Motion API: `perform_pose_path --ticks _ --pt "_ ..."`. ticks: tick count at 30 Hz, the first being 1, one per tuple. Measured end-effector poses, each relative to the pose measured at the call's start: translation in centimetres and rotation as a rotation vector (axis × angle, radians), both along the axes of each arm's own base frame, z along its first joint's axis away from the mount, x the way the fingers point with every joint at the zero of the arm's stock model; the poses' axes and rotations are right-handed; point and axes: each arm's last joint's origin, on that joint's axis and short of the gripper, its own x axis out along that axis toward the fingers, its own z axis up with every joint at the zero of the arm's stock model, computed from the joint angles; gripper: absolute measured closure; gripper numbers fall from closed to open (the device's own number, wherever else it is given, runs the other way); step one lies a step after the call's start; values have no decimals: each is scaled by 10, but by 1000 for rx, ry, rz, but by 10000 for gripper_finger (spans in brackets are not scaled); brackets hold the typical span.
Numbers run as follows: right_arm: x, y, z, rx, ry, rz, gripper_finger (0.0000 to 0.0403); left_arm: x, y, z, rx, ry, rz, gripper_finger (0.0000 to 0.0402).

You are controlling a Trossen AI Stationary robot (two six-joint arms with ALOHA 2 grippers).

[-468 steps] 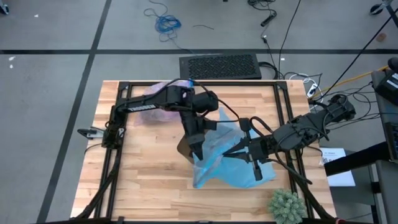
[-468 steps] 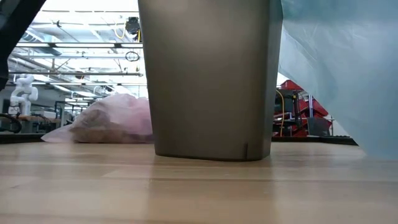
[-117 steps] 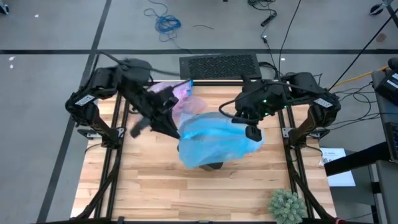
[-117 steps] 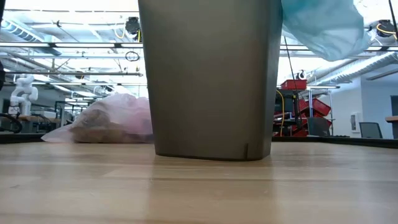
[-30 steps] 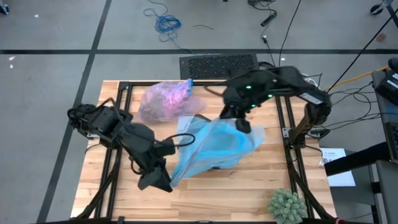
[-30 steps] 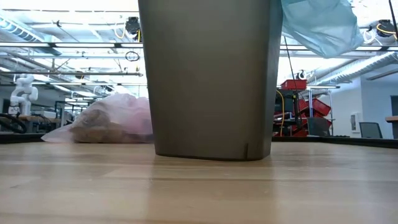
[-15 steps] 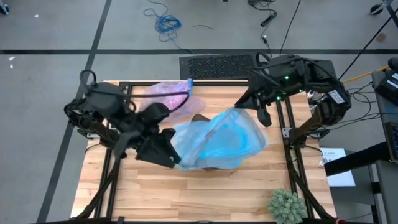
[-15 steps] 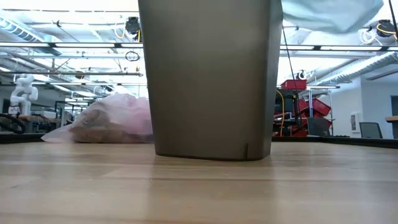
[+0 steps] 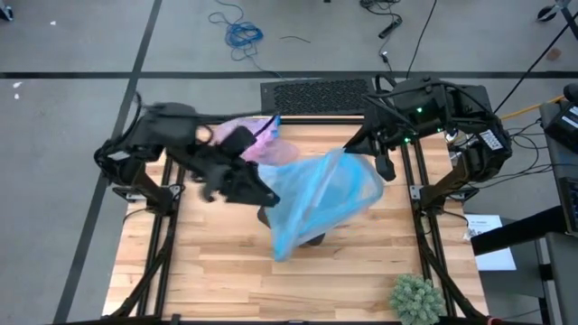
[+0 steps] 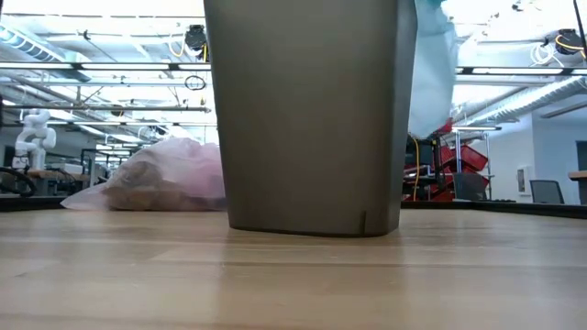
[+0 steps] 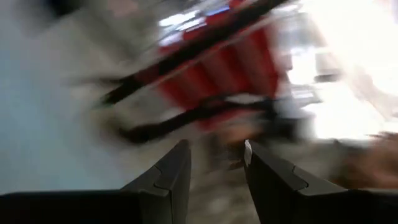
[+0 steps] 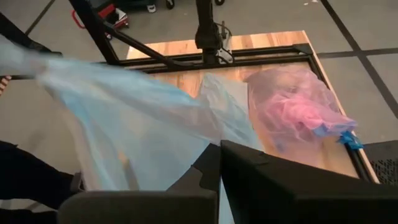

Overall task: Place trash/remove bag and relplace
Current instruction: Insert the new trash bag into the trash bin

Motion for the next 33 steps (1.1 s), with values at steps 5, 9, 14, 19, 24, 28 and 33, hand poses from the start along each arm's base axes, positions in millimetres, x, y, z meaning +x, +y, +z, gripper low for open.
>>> perform_pose_path --ticks 5,9,14,19,24,28,33 --pt "0 0 0 -4 -3 13 403 -7 28 -41 229 374 139 260" --pt "0 1 0 9 -5 19 403 5 46 -59 356 465 223 263" --pt "0 1 3 26 -33 27 403 33 55 -90 422 604 203 298" --pt "-12 8 16 26 -140 57 403 51 55 -121 493 765 128 358" --pt "-30 14 32 37 -274 88 403 60 54 -129 558 755 100 396" --pt "-46 16 43 55 -362 84 403 74 54 -139 583 749 86 399" --pt "-64 15 52 66 -429 78 403 78 53 -131 474 673 31 400"
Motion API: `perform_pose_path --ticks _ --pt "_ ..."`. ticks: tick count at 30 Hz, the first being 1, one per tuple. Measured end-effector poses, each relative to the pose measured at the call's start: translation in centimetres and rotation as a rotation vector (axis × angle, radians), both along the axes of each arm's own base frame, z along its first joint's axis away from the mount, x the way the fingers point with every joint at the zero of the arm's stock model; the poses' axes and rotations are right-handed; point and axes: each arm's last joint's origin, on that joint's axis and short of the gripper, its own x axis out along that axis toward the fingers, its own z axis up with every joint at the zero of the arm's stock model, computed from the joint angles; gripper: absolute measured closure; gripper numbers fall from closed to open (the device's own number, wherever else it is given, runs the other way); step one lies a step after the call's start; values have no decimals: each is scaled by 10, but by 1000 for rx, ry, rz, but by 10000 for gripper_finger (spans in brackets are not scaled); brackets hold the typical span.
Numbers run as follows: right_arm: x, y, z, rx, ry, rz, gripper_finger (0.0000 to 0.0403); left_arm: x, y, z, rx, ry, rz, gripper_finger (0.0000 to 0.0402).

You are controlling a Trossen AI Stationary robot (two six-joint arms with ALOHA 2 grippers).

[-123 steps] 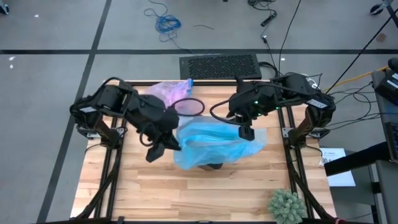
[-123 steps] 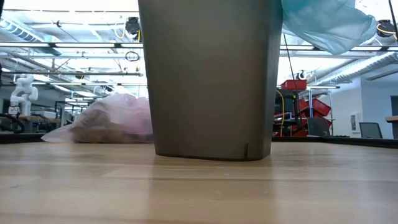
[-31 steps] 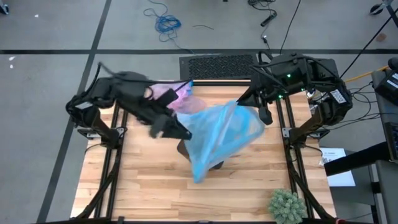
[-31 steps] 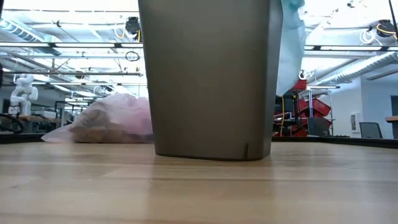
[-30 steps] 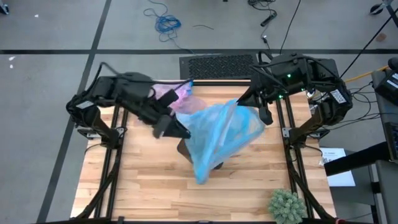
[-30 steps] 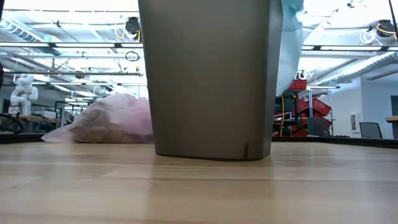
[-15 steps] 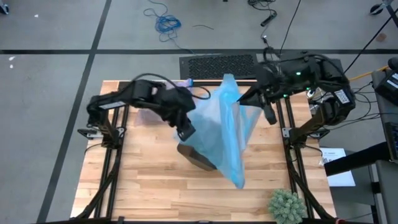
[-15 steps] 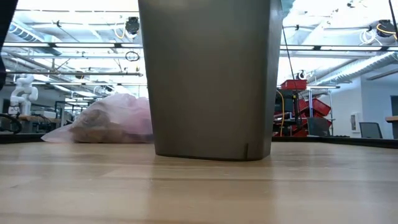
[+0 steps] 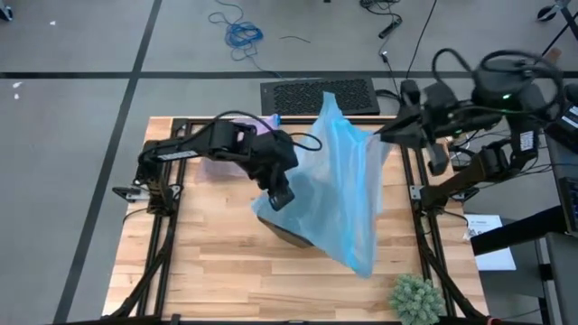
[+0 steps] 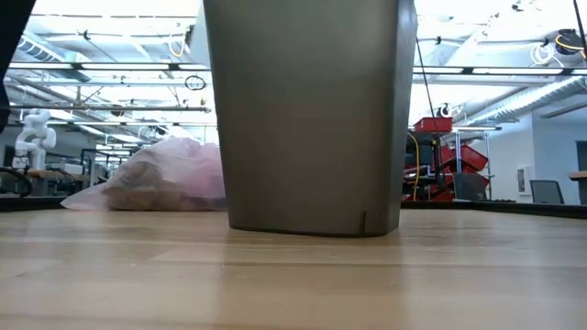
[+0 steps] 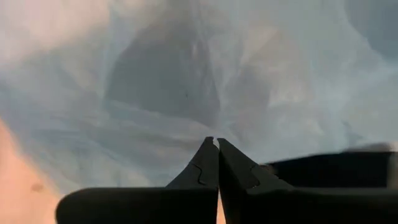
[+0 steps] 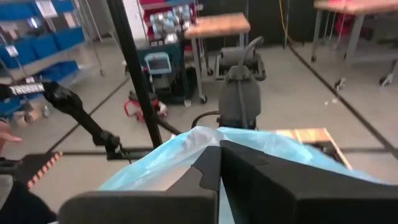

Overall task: Place trash/remove bag and relplace
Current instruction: Insert the new trash bag into the trash bin

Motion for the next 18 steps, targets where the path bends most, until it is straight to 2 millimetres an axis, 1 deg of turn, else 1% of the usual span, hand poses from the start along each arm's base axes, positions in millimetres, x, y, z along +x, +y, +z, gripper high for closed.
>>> perform_pose_path --ticks 4,8,10,14,18 --pt "-15 0 6 3 -52 0 403 -13 4 21 -60 -58 49 400" --pt "-28 -1 11 5 -96 0 403 -35 8 48 -80 -142 122 401" --pt "-35 -1 14 10 -127 8 403 -45 10 55 -67 -161 161 401" --pt "-51 0 22 23 -215 60 403 -44 14 55 -52 -162 187 401" --pt "-67 0 29 36 -294 84 403 -26 13 46 -64 -167 131 401"
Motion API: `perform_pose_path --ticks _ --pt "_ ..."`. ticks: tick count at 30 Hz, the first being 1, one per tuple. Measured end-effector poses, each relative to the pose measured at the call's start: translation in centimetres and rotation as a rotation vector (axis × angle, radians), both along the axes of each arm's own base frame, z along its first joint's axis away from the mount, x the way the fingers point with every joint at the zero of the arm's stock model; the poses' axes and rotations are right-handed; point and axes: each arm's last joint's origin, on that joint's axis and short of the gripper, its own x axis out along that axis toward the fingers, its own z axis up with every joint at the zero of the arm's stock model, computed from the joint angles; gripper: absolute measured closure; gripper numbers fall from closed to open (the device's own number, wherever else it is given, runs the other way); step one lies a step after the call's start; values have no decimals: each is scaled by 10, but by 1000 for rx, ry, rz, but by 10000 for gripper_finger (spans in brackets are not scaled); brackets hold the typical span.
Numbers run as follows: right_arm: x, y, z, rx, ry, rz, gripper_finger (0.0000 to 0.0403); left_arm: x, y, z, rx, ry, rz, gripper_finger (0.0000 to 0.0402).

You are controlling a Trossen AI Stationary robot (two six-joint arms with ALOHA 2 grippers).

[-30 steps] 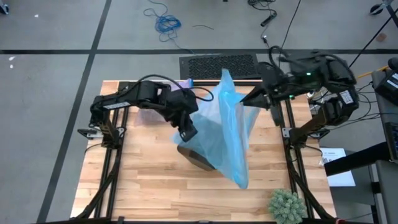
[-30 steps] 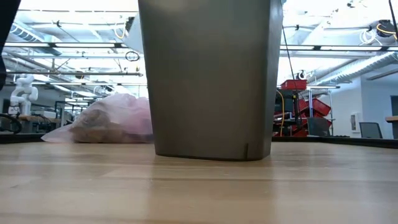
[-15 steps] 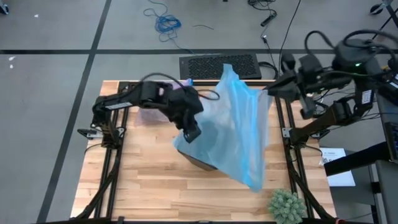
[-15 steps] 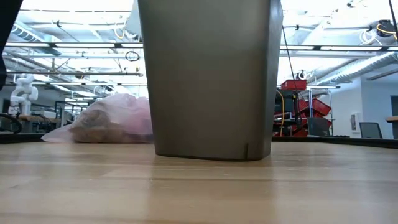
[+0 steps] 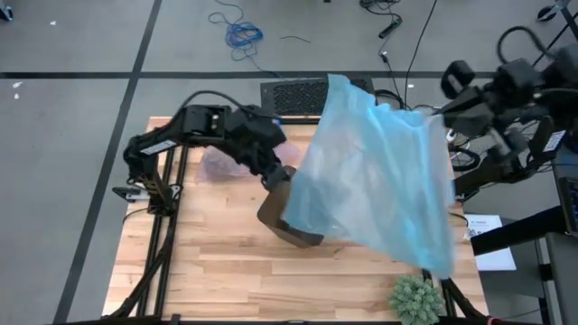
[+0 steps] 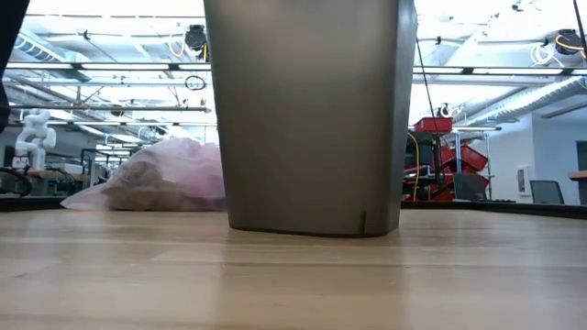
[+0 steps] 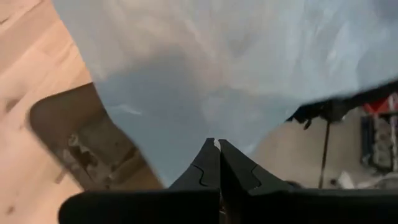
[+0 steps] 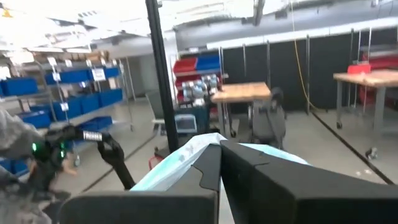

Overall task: Place trash/remove bag and relplace
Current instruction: Insert the new trash bag into the trash bin

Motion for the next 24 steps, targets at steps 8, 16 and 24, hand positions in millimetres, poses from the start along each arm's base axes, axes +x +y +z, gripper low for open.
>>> perform_pose_path --ticks 8,16,24 --pt "12 0 0 7 10 5 403 47 5 -31 87 12 -41 401" --pt "49 4 -8 40 99 94 403 30 5 -7 78 -105 -15 401" --pt "59 11 -2 41 31 179 403 -15 7 28 140 -204 112 401"
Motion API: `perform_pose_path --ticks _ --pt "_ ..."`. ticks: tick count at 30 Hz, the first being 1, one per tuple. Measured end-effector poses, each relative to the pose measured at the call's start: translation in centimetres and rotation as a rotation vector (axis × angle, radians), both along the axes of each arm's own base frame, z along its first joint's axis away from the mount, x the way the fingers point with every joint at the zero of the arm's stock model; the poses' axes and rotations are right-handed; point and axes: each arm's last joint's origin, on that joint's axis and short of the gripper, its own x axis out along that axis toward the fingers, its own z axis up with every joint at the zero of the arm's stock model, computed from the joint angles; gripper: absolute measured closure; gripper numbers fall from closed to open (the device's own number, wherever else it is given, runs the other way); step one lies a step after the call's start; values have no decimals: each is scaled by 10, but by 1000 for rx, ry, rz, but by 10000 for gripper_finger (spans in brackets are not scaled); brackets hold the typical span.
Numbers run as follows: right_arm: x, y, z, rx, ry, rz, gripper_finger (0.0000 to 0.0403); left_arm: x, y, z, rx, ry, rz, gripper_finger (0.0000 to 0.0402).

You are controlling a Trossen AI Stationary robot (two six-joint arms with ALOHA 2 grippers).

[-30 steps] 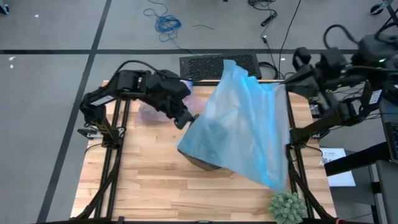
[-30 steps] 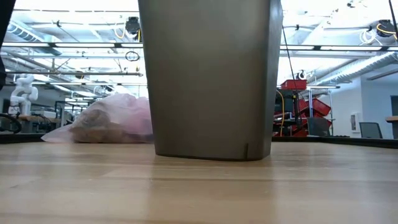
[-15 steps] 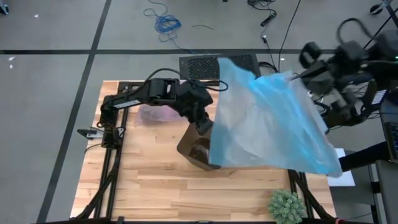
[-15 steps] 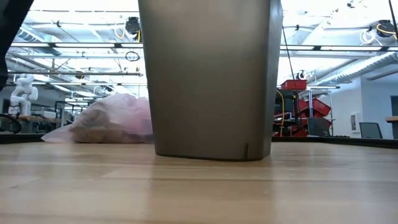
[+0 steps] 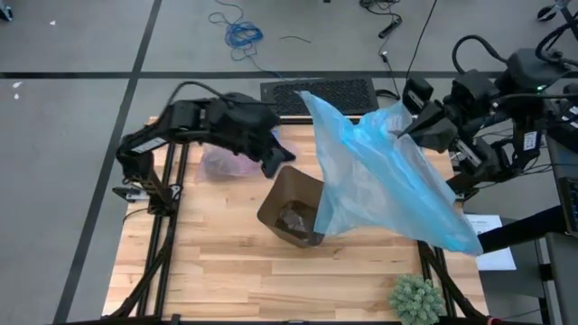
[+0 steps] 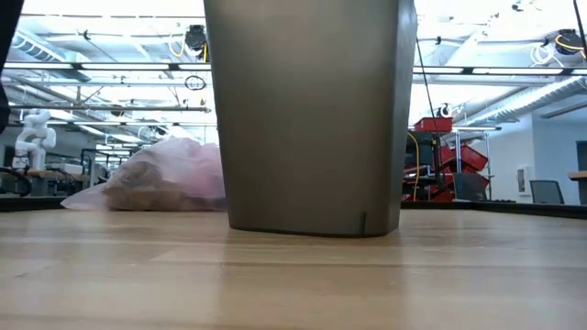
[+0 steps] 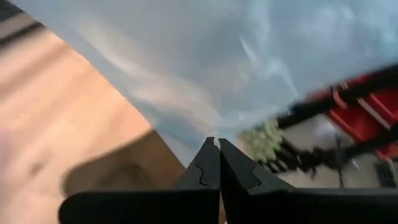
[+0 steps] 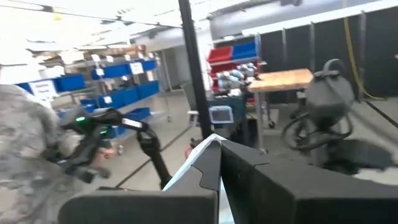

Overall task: Place trash/remove bag and relplace
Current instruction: Insert the new trash bag into the trash bin

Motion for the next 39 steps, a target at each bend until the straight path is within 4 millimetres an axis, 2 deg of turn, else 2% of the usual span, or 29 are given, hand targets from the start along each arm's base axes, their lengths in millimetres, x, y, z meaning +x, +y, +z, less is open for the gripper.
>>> perform_pose_path --ticks 4,7,13,16,19,24,28,34,39 --pt "3 5 2 15 -13 36 403 -25 8 18 111 -68 149 401" --pt "13 9 -1 19 8 58 403 -34 19 27 162 -127 244 402" --pt "41 20 -6 36 35 124 403 -32 40 39 258 -241 283 402" --pt "50 23 -7 36 24 148 403 -25 47 34 252 -217 265 402" --pt "55 24 -5 38 -3 150 403 -9 48 20 222 -157 201 402" --pt "52 24 0 40 -61 149 403 18 42 -4 192 -46 124 402" --pt "49 23 1 22 -70 126 403 36 22 -16 165 -23 25 402" --pt "50 21 -5 -33 -32 70 403 38 -8 -17 178 -13 2 402" --pt "53 19 -12 -95 15 -21 403 37 -21 -19 209 11 10 402"
